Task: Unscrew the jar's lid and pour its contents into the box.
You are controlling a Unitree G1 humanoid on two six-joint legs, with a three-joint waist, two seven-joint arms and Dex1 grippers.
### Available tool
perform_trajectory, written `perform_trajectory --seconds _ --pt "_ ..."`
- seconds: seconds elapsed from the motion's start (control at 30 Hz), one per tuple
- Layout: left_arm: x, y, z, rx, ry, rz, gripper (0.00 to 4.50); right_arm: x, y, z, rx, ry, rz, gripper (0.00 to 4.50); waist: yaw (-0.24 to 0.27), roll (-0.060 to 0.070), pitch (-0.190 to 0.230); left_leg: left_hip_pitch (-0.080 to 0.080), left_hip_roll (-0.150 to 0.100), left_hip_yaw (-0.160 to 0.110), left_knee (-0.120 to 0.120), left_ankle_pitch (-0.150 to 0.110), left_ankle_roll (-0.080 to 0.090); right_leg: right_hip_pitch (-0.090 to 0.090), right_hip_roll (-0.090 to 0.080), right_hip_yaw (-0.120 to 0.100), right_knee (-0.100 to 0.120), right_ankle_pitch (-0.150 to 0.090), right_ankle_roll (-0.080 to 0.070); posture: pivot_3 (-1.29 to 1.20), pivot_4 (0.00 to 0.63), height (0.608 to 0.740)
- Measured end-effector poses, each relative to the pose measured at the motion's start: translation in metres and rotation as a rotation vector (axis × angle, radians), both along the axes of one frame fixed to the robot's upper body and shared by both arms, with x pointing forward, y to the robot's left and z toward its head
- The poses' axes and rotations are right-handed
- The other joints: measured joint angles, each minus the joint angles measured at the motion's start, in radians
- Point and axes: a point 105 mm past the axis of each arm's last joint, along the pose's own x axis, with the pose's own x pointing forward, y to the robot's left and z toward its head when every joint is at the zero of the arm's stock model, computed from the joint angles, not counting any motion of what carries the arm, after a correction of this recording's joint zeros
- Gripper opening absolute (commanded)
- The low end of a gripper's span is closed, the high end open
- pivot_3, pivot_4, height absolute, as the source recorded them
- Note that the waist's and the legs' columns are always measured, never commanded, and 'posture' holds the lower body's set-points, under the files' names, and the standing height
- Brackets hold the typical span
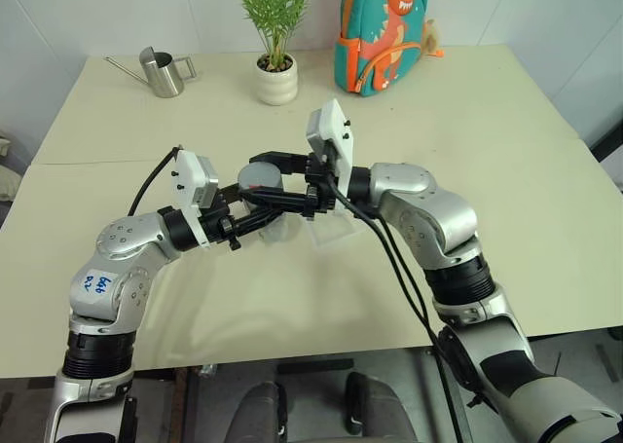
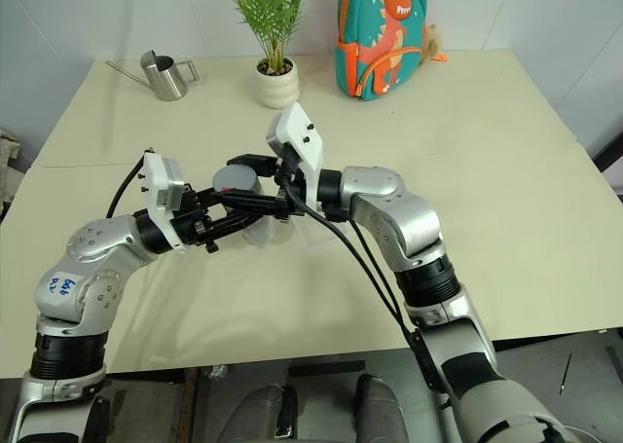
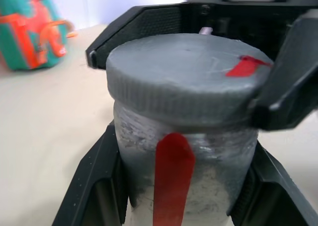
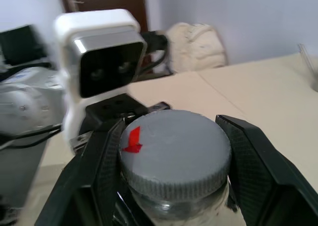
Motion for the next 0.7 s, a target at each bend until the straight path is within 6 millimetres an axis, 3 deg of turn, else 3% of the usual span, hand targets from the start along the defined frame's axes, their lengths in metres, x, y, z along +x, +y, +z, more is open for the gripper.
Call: perform_trajectory --seconds 0.23,0.47,0.5,0.63,0.7 --pt "-0.029 -0.009 0.014 0.103 -0.074 -0.291 2.22 -0.030 -0.013 0.017 -0.128 -0.130 0.325 2.73 -0.001 0.000 0.000 -0.001 0.000 0.002 0.002 0.000 0.000 0.000 0.002 -0.001 0.000 0.000 0.000 0.00 0.150 0.740" --pt "-0.031 -0.011 0.017 0.091 -0.080 -0.317 2.22 -0.029 -0.015 0.023 -0.146 -0.139 0.396 2.73 -0.001 0.000 0.000 -0.002 0.000 0.002 0.002 0.000 0.000 -0.001 0.002 -0.001 0.000 0.000 -0.001 0.00 0.150 0.740" --pt "-0.030 -0.012 0.016 0.082 -0.077 -0.315 2.22 -0.028 -0.015 0.023 -0.146 -0.136 0.397 3.18 -0.001 0.000 0.000 -0.002 0.000 0.002 0.002 0.000 0.000 -0.001 0.002 -0.001 0.000 0.000 -0.001 0.00 0.150 0.740" --pt "-0.027 -0.008 0.010 0.058 -0.047 -0.267 2.22 -0.026 -0.017 0.023 -0.139 -0.111 0.390 4.28 -0.001 0.000 0.000 -0.003 0.001 0.002 0.003 0.000 0.000 -0.001 0.002 -0.002 0.000 0.000 -0.001 0.00 0.150 0.740" --pt "-0.025 -0.006 0.011 0.050 -0.052 -0.245 2.22 -0.025 -0.018 0.024 -0.132 -0.107 0.377 4.48 -0.001 0.000 0.000 -0.004 0.001 0.002 0.003 0.000 0.000 -0.001 0.002 -0.002 0.000 0.000 -0.001 0.00 0.150 0.740"
